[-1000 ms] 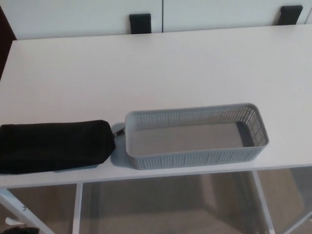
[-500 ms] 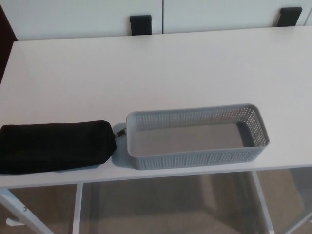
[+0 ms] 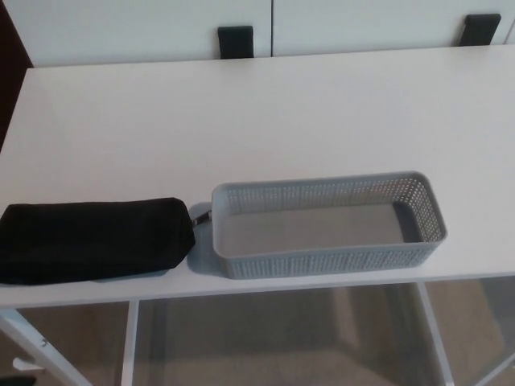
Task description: The robot walk towards a table in front and pick up a black pencil case on the left hand side and put the pencil case into a small container on the right hand side
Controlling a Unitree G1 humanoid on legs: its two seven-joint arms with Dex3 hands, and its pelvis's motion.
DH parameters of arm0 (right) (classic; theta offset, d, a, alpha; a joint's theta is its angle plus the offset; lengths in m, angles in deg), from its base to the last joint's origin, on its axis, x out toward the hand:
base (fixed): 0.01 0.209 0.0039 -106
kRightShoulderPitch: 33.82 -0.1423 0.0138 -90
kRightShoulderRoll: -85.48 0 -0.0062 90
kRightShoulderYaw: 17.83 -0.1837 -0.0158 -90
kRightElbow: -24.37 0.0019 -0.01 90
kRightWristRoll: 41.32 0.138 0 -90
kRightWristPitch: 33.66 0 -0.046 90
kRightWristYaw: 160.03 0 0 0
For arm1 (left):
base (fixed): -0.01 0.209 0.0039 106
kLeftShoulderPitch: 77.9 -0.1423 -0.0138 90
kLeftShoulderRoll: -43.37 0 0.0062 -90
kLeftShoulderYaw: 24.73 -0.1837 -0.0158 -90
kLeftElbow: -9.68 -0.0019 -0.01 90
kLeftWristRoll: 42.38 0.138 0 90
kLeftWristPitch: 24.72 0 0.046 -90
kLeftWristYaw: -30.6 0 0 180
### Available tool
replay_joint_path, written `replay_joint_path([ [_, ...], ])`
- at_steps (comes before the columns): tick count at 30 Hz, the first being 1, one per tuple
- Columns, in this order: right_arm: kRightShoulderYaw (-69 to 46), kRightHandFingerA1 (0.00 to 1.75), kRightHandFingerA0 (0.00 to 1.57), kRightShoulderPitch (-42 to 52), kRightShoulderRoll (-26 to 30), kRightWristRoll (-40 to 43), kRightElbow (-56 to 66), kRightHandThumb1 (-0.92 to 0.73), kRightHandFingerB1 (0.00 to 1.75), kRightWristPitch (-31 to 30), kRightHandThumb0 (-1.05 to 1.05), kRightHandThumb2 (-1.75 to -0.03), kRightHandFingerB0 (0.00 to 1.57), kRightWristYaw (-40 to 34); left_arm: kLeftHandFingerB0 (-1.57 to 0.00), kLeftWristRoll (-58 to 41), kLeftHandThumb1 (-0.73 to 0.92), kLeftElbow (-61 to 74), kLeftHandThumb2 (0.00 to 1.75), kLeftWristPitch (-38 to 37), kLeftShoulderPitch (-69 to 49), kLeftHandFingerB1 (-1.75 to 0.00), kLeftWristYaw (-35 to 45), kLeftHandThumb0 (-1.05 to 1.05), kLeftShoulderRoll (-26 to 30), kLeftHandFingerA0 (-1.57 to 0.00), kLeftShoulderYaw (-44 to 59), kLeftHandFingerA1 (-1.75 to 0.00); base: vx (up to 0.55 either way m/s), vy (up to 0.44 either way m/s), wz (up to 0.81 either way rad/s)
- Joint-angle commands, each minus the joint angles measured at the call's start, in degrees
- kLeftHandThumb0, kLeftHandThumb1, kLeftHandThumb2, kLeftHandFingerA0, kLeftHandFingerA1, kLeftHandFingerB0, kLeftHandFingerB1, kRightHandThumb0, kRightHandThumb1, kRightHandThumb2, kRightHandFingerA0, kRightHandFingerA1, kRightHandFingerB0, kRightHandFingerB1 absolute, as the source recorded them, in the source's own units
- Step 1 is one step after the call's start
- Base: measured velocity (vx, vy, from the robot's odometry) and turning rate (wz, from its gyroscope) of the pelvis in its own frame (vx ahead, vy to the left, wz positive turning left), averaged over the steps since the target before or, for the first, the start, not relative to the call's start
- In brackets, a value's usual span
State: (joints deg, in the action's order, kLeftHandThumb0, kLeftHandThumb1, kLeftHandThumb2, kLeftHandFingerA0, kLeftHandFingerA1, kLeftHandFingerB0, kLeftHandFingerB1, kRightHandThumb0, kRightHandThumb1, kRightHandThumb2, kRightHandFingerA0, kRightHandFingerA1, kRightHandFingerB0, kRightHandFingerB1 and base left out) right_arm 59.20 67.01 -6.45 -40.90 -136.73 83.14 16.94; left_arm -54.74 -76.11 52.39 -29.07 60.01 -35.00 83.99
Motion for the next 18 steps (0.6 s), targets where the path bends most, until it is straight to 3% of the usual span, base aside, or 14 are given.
replay_joint_path([
  [1,0.91,0.63,0.63,-0.76,1.94,-1.13,-0.18,-0.47,0.49,-2.23,-0.42,-0.76,0.38,-1.17,-0.32,-54.15,0.33,37.46,0.62,-4.19,-2.36,-0.39,16.7,-0.46,10.32,-0.35,31.28,-0.45,0.0,0.0,0.0],
  [2,1.05,0.62,0.62,-0.8,1.91,-1.2,-0.05,-0.47,0.49,-2.63,-0.42,-0.76,0.37,-1.3,-0.28,-54.19,0.34,37.35,0.66,-3.79,0.94,-0.4,13.7,-0.48,11.99,-0.32,32.82,-0.47,0.0,0.0,0.0],
  [3,1.18,0.64,0.62,-0.69,1.88,-1.27,0.15,-0.47,0.5,-2.5,-0.42,-0.76,0.38,-1.44,-0.32,-52.63,0.38,37.45,0.52,-4.39,3.36,-0.32,11.83,-0.45,13.13,-0.34,33.34,-0.39,0.0,0.0,0.0],
  [7,1.35,0.64,0.62,-0.58,2.03,-1.24,0.34,-0.46,0.5,-2.29,-0.42,-0.76,0.38,-1.39,-0.34,-51.94,0.37,38.42,0.52,-3.59,7.16,-0.32,8.71,-0.5,15.13,-0.33,34.27,-0.4,0.0,0.0,0.0],
  [8,1.46,0.55,0.7,-0.8,2.11,-1.33,0.26,-0.58,0.4,-2.24,-0.35,-0.57,0.44,-1.43,-0.38,-50.45,0.43,39.75,0.55,-2.03,10.98,-0.39,4.37,-0.83,18.65,-0.39,34.41,-0.53,0.0,0.0,0.0],
  [9,1.6,0.55,0.7,-1.13,2.23,-1.48,0.14,-0.58,0.4,-2.16,-0.35,-0.57,0.44,-1.49,-0.38,-48.2,0.43,41.74,0.55,0.21,16.66,-0.39,-2.17,-0.83,23.95,-0.39,34.58,-0.53,0.0,0.0,0.0],
  [12,1.67,0.55,0.7,-1.13,2.24,-1.42,0.13,-0.58,0.4,-2.15,-0.35,-0.57,0.44,-1.51,-0.38,-48.73,0.43,41.95,0.55,1.21,17.07,-0.39,-2.05,-0.83,23.92,-0.39,35.15,-0.53,0.0,0.0,0.0],
  [13,1.33,0.67,0.65,-1.49,2.08,-1.01,-0.28,-0.44,0.51,-1.85,-0.39,-0.76,0.38,-1.31,-0.25,-43.3,0.32,40.98,0.51,-1.04,23.51,-0.3,-1.16,-0.57,24.85,-0.27,29.66,-0.43,0.0,0.0,0.0],
  [14,1.44,0.55,0.71,-2.0,2.13,-1.07,-0.65,-0.56,0.4,-2.79,-0.33,-0.57,0.45,-1.49,-0.27,-36.51,0.36,38.77,0.53,-1.52,29.08,-0.3,-0.21,-0.6,26.38,-0.27,25.26,-0.39,0.0,0.0,0.0],
  [16,1.56,0.55,0.71,-2.22,2.23,-1.12,-0.74,-0.56,0.4,-3.25,-0.33,-0.57,0.45,-1.63,-0.27,-34.69,0.36,38.08,0.53,-0.58,31.05,-0.3,0.25,-0.6,26.69,-0.27,24.36,-0.39,0.0,0.0,0.0],
  [18,1.74,0.56,0.7,-1.96,2.36,-1.25,-0.36,-0.58,0.4,-2.5,-0.34,-0.57,0.44,-1.48,-0.28,-24.29,0.39,34.48,0.53,4.86,35.72,-0.32,0.47,-0.55,30.74,-0.27,18.7,-0.35,0.0,0.0,0.0],
])
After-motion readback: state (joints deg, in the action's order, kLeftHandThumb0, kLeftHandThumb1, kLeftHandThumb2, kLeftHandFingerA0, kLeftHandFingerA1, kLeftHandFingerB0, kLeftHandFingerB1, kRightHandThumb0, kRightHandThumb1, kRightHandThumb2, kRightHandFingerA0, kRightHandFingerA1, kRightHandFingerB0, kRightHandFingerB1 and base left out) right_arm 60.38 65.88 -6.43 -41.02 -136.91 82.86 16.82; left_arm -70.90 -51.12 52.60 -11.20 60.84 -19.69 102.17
